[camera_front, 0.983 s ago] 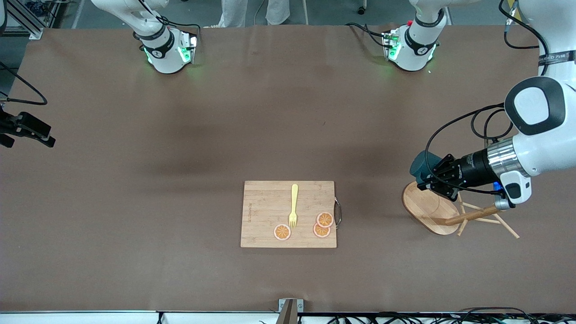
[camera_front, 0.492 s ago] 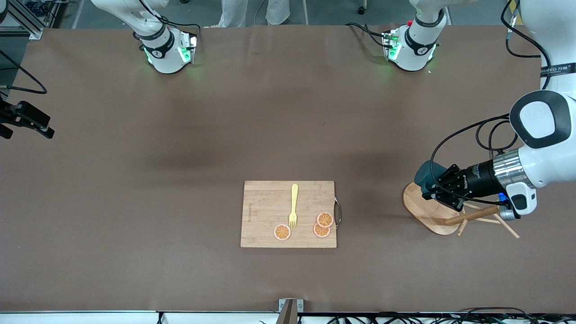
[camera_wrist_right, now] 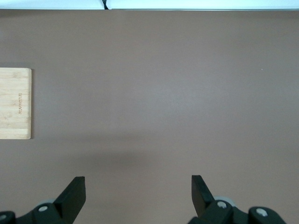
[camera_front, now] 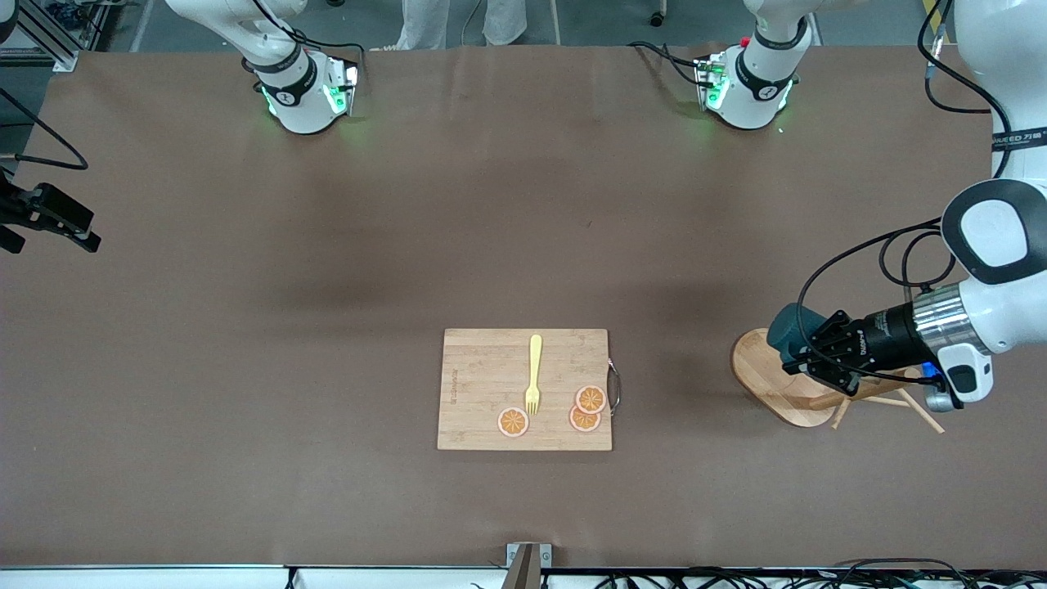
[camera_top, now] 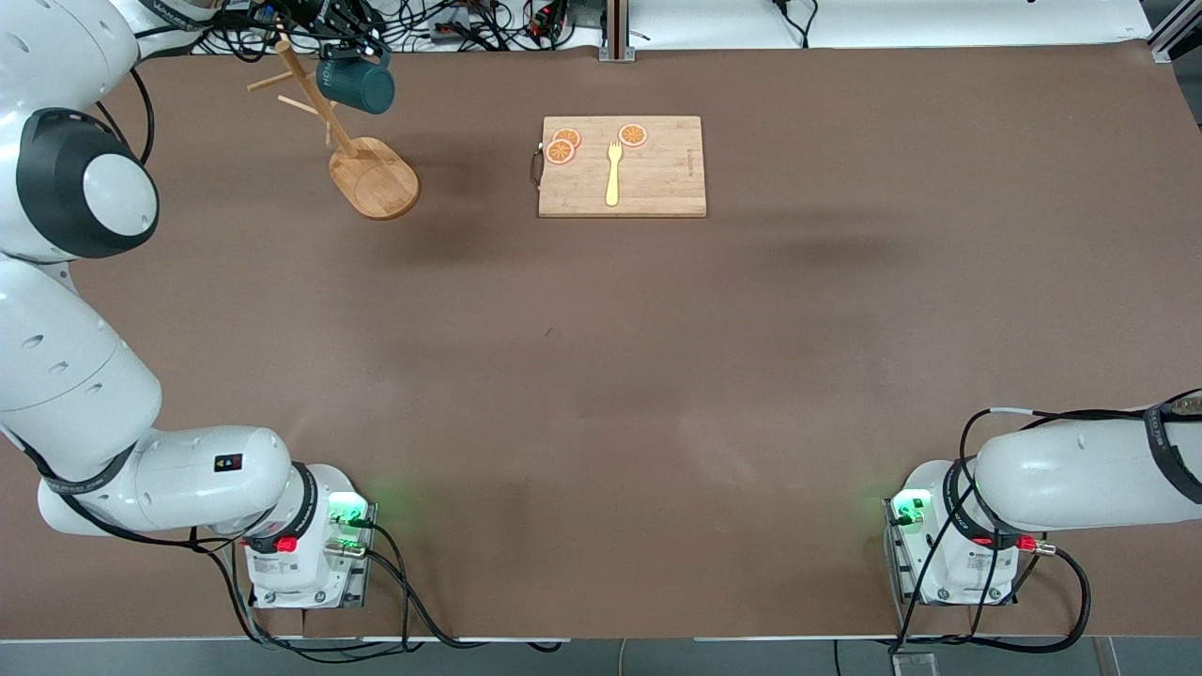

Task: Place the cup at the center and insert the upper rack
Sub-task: 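Hang the mug handle onto a peg of the wooden mug tree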

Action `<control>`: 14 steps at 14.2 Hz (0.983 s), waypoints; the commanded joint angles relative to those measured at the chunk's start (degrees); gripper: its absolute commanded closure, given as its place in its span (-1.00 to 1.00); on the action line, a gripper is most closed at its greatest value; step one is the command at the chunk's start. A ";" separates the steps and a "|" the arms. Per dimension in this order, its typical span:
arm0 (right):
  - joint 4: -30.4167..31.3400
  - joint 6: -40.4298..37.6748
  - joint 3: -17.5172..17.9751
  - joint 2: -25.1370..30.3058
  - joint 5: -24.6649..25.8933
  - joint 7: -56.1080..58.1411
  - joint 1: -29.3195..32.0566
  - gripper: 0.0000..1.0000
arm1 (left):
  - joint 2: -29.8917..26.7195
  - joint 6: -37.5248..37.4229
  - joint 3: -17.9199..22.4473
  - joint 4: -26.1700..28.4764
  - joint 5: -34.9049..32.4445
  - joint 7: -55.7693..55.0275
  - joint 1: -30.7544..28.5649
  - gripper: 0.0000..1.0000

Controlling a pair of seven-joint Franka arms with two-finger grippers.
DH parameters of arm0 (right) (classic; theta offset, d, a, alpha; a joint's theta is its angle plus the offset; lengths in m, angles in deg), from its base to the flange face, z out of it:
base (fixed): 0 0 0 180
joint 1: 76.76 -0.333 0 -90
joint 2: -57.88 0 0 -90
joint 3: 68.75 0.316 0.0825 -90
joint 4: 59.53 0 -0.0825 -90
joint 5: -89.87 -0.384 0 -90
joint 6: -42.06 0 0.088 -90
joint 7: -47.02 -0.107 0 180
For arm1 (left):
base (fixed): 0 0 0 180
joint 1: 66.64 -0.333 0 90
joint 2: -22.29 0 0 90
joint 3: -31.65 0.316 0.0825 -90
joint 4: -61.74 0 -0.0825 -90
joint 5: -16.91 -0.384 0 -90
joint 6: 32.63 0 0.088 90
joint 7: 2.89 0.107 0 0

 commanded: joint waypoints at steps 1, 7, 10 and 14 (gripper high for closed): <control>1.88 1.00 -0.22 1.59 0.60 -0.89 -0.93 -1.00 | 1.16 -0.69 -0.16 -1.66 -0.27 1.12 -0.88 0.97; 1.53 0.74 -0.13 1.59 0.51 -0.98 -0.05 -1.00 | 3.18 -0.69 -0.16 -3.50 -0.27 3.06 -2.11 0.97; 1.53 0.92 0.13 1.59 0.34 -0.98 0.30 -1.00 | 3.54 -0.69 -0.16 -4.21 -0.09 3.32 -2.73 0.95; 1.53 1.09 0.66 1.50 0.34 -0.98 0.92 -1.00 | 4.68 -0.69 -0.25 -5.26 0.17 4.02 -4.13 0.95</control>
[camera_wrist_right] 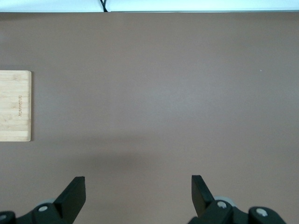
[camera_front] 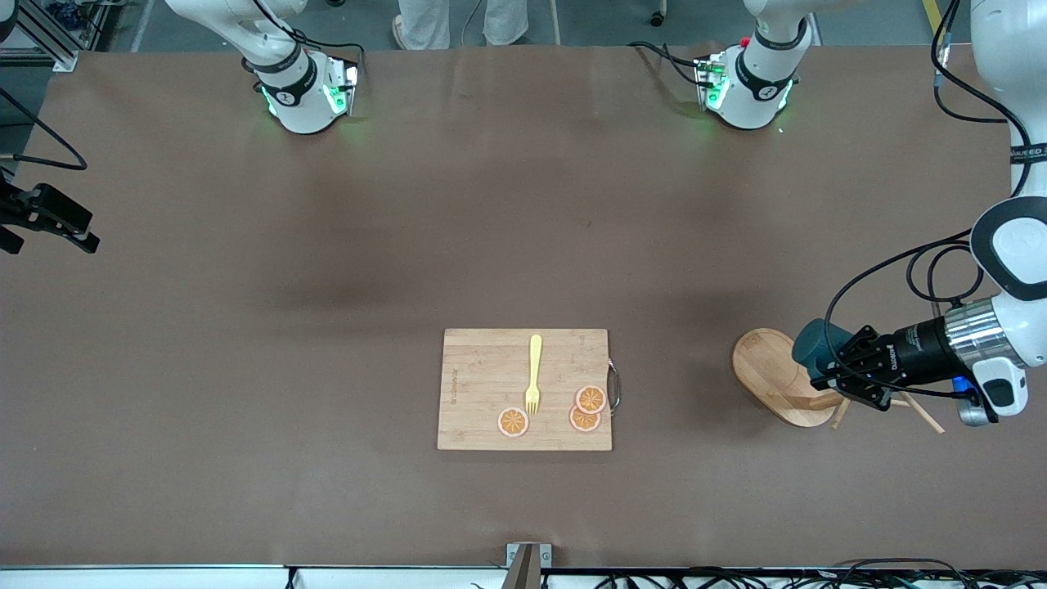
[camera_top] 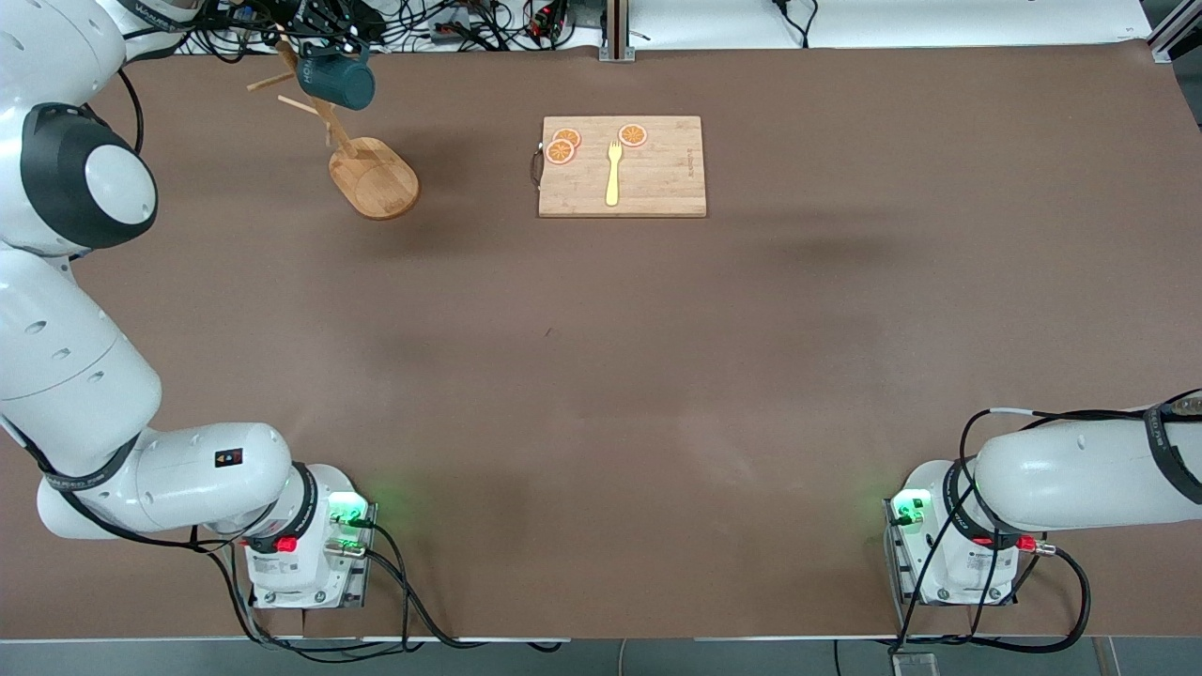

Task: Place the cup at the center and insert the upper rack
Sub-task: 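Hang the mug handle onto a peg of the wooden mug tree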

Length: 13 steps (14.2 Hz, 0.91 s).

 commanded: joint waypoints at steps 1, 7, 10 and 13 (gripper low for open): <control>1.53 0.72 0.88 1.46 0.25 -0.78 1.07 -1.00 | 1.46 -0.71 -0.27 -1.87 0.26 1.58 -1.10 0.95; 1.44 0.64 0.88 1.54 0.34 -0.78 0.54 -1.00 | 2.96 -0.62 -0.27 -2.66 0.26 2.12 -2.51 0.86; 1.27 0.64 0.88 1.46 0.34 -0.69 0.54 -1.00 | 2.96 -0.62 -0.27 -2.66 0.26 2.29 -2.51 0.48; 1.18 0.63 0.88 1.46 0.34 -0.69 0.54 -1.00 | 2.87 -0.53 -0.36 -3.10 0.26 2.29 -2.42 -0.43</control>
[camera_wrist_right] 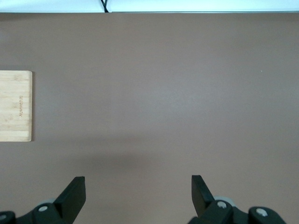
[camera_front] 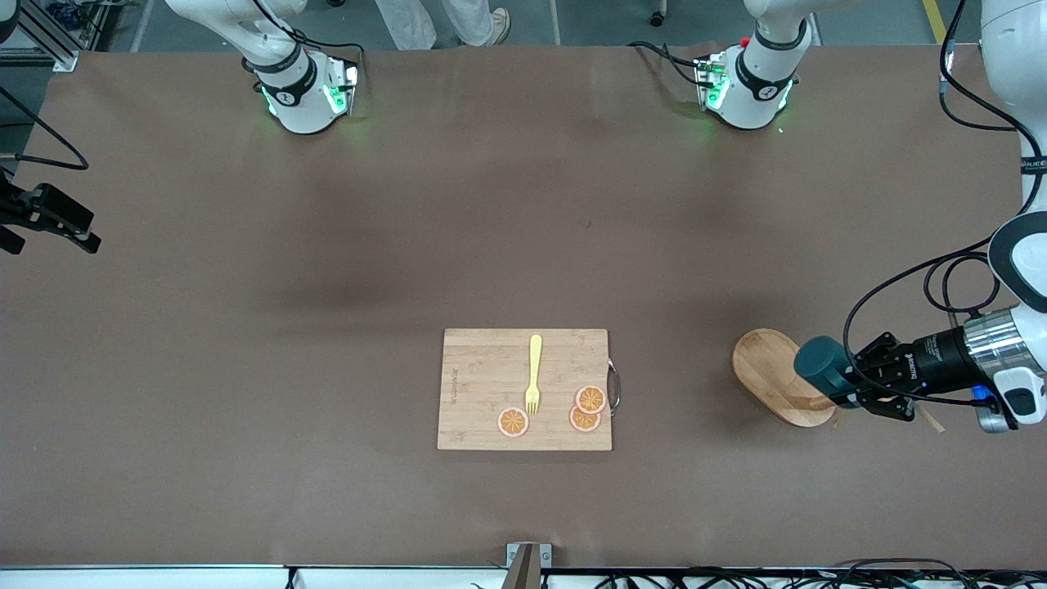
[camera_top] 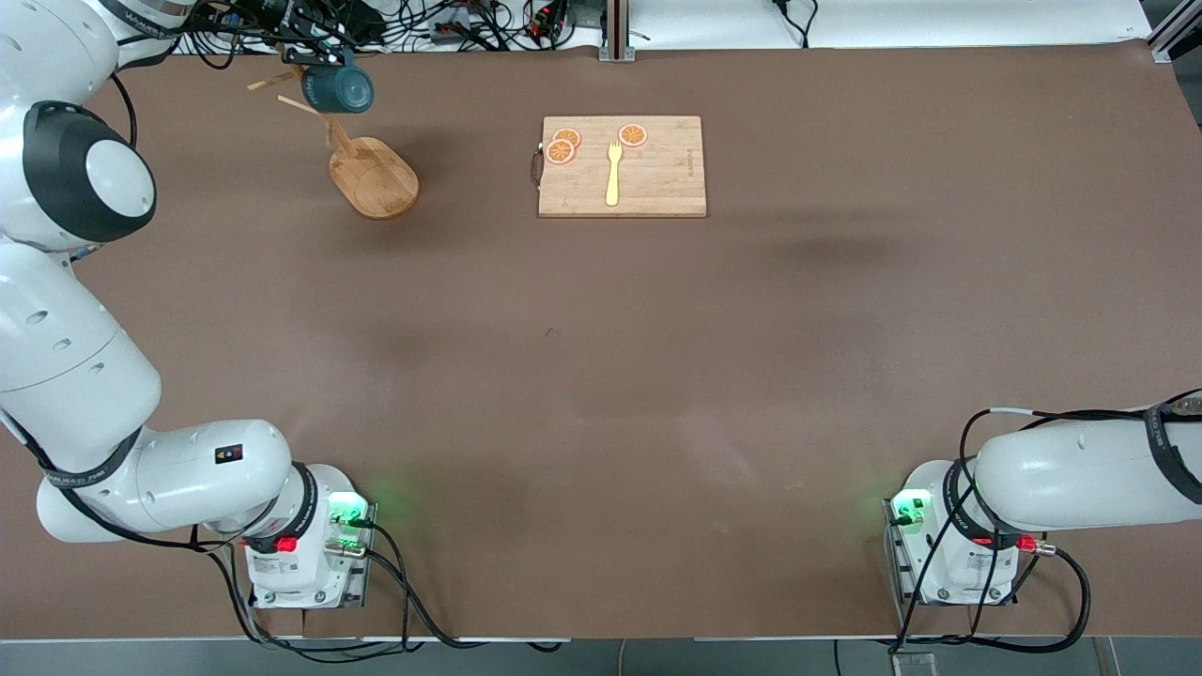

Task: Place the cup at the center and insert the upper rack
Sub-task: 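Hang the mug handle onto a peg of the wooden mug tree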

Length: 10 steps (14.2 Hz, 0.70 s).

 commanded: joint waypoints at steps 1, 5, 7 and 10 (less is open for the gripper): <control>1.19 0.57 0.61 1.42 0.34 -0.63 0.43 -1.00 | 0.40 -0.53 -0.38 -1.42 0.26 0.86 -0.13 -0.83; 1.10 0.48 0.61 1.42 0.34 -0.63 0.35 -1.00 | -0.30 -0.62 -0.73 -1.42 0.26 0.33 -0.04 -1.00; 1.10 0.48 0.61 1.51 0.34 -0.63 0.35 -1.00 | -1.44 -0.62 -0.73 -1.42 0.00 0.24 0.05 -1.00; 1.10 0.40 0.61 1.42 0.34 -0.72 0.35 -1.00 | -2.85 -0.62 -0.65 -1.42 -1.49 0.15 0.40 -1.00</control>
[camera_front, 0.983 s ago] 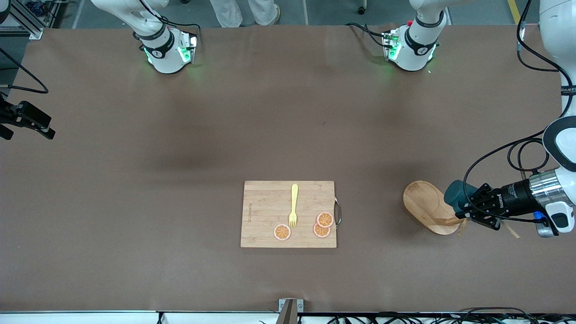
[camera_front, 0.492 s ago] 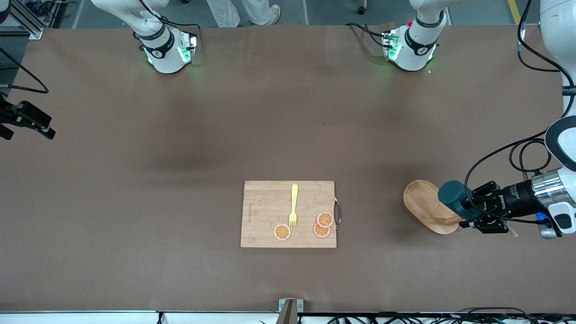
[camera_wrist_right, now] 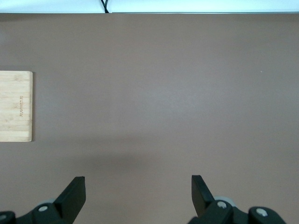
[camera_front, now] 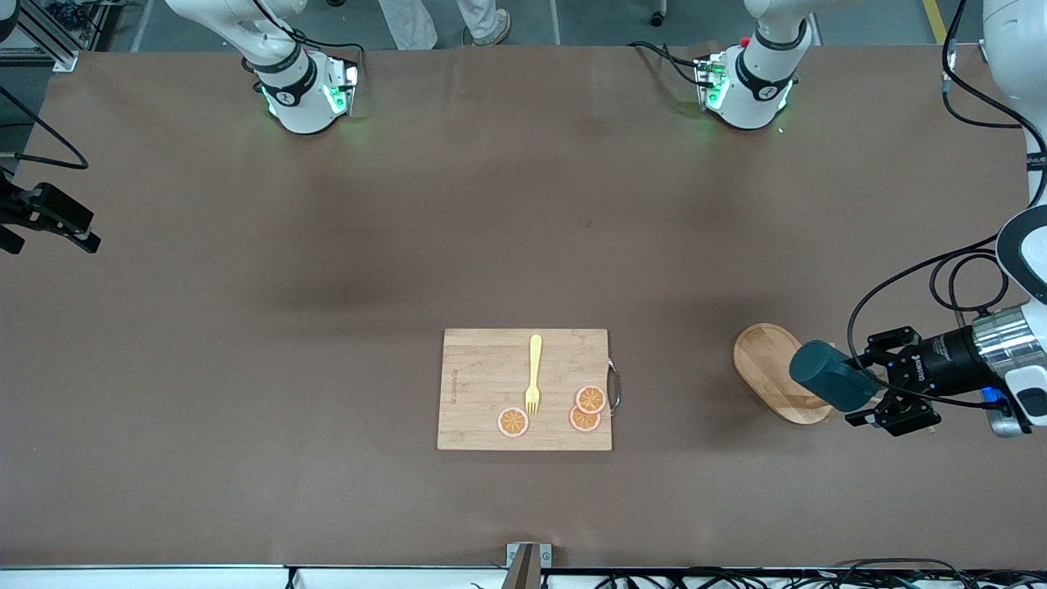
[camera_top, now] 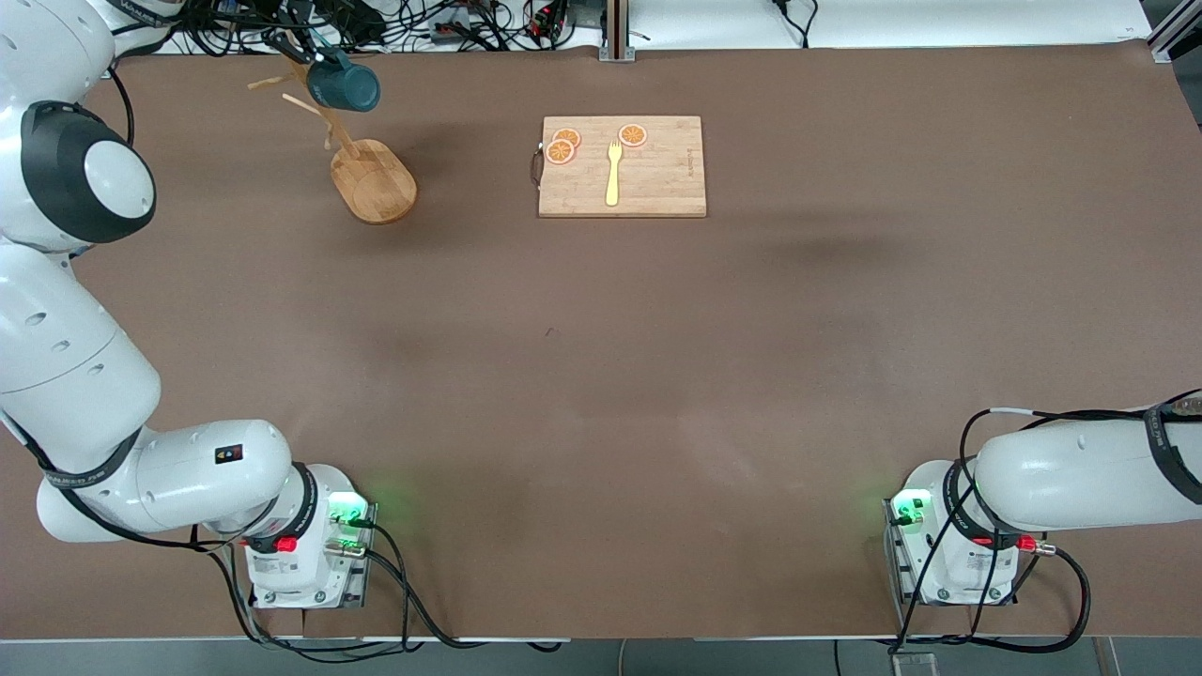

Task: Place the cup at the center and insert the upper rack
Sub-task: 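Hang the mug handle onto a peg of the wooden mug tree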

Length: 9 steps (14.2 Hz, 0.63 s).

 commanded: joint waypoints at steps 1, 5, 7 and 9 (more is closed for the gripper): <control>1.16 0.38 0.56 1.38 0.34 -0.63 0.35 -1.00 | -2.60 -0.62 0.07 0.28 -2.32 0.15 0.23 -1.00; 1.16 0.38 0.56 1.38 0.34 -0.72 0.35 -1.00 | -6.28 -0.71 -0.02 0.28 -5.74 0.15 -0.47 -1.00; 1.16 0.20 0.56 1.38 0.34 -0.72 0.35 -1.00 | -8.48 -0.71 -0.02 0.36 -8.20 0.41 -0.39 -1.00; 1.16 0.11 0.56 1.47 0.34 -0.80 0.35 -1.00 | -10.68 -0.88 -0.45 0.36 -12.06 0.50 -0.12 -1.00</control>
